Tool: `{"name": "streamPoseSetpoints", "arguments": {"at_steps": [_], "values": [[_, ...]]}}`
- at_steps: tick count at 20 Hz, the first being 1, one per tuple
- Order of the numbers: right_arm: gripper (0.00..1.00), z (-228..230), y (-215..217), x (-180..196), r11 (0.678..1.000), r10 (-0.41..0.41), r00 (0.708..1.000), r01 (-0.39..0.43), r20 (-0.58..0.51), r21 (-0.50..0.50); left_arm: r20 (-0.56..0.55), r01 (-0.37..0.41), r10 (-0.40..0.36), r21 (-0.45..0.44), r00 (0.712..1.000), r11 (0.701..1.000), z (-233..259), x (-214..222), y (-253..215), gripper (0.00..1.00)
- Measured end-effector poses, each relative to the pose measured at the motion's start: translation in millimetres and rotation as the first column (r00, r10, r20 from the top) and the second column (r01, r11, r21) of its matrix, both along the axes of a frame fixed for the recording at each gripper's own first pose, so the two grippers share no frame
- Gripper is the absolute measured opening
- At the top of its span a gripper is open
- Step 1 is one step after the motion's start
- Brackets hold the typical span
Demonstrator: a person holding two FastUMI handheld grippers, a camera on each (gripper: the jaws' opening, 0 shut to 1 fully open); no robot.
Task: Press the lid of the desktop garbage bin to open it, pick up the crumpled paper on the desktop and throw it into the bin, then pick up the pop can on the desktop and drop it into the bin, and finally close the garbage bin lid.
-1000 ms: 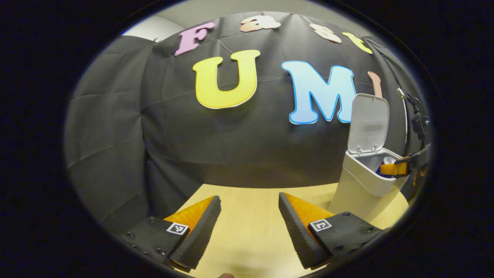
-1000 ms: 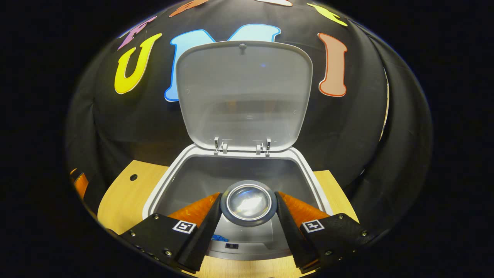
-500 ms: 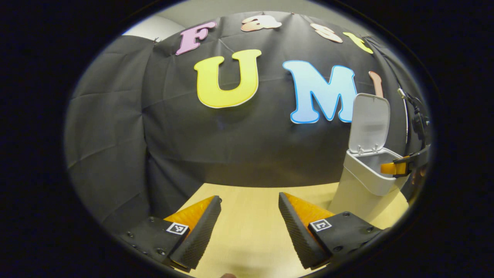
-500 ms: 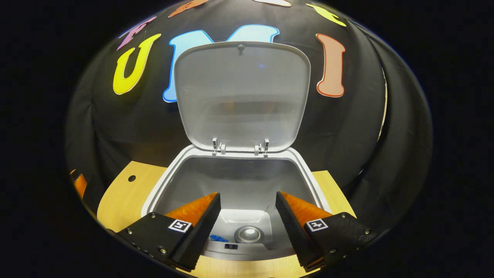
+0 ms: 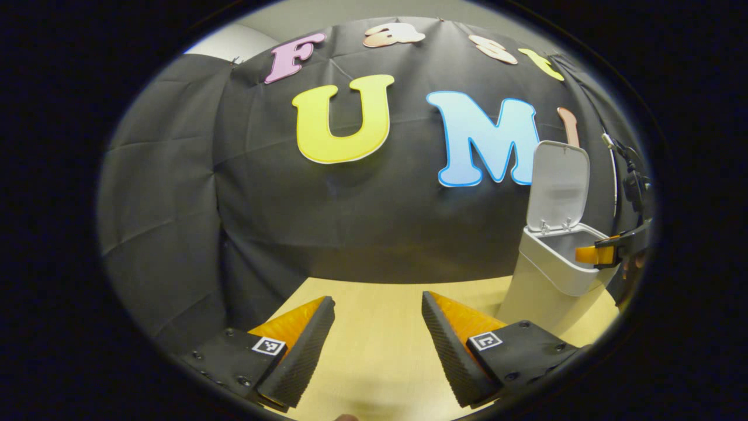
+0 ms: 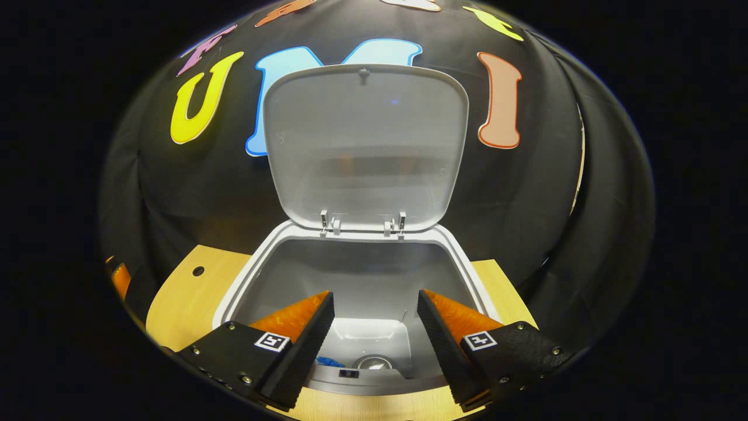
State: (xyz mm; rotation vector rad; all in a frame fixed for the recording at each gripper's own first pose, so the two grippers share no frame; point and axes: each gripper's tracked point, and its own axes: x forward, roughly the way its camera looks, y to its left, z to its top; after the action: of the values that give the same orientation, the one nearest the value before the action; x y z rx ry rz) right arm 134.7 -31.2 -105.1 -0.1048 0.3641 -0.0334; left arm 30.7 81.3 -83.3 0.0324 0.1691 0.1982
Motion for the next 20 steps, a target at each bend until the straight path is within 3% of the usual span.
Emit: {"name": "streamPoseSetpoints", "arguments": {"at_steps": [12,20], "values": [[0.94,2.6,-2.0,-2.3,1.000,-0.004,1.000,0.004,0.020,0.002,-0.006,0.003,-0.003,0.002,1.000,1.000,-1.7,0.4,1.2,1.00],[0.95,35.8,3.0,-17.7,1.000,0.007,0.994,-0.007,0.105,-0.006,-0.017,0.020,-0.020,0.007,1.000,1.000,-5.3,-1.8,-5.7,0.98]]}}
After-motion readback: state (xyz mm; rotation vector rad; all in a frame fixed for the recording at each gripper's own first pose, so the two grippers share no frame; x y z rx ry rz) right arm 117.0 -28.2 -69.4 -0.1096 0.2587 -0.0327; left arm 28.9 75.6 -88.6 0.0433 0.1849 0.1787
